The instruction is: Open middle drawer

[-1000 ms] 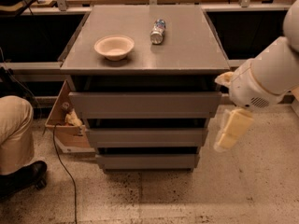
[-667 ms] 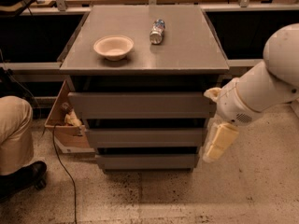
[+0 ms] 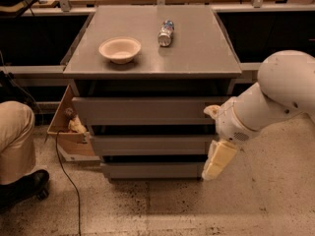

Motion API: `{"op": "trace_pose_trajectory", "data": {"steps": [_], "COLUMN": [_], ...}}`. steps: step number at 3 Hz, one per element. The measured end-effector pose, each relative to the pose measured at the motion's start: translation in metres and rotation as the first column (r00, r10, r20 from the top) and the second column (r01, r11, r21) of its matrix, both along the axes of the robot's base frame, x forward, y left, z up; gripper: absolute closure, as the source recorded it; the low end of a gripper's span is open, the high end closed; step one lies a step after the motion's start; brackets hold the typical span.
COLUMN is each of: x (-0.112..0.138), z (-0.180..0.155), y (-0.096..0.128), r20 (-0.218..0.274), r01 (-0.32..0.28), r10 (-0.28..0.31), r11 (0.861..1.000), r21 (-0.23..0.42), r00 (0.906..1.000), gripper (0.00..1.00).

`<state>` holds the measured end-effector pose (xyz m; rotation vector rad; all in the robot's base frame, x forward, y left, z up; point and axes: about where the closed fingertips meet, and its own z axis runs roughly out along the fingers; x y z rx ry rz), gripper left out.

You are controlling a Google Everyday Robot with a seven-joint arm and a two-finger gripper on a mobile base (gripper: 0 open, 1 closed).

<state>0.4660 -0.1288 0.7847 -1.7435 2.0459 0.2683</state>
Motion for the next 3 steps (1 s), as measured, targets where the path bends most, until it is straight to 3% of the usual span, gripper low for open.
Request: {"op": "trace_pose_trajectory", "data": {"steps": [1, 3], "x": [0.002, 0.024], "z": [-0.024, -0.136], "y": [0.009, 0.043], "r20": [-0.019, -0.034], "r01": [0.01, 0.015], "r10": [-0.009, -0.014], "r11": [1.0, 0.999], "r21": [0.006, 0.047], "r00": [0.9998, 0.9993], "gripper": [0.0, 0.0]}}
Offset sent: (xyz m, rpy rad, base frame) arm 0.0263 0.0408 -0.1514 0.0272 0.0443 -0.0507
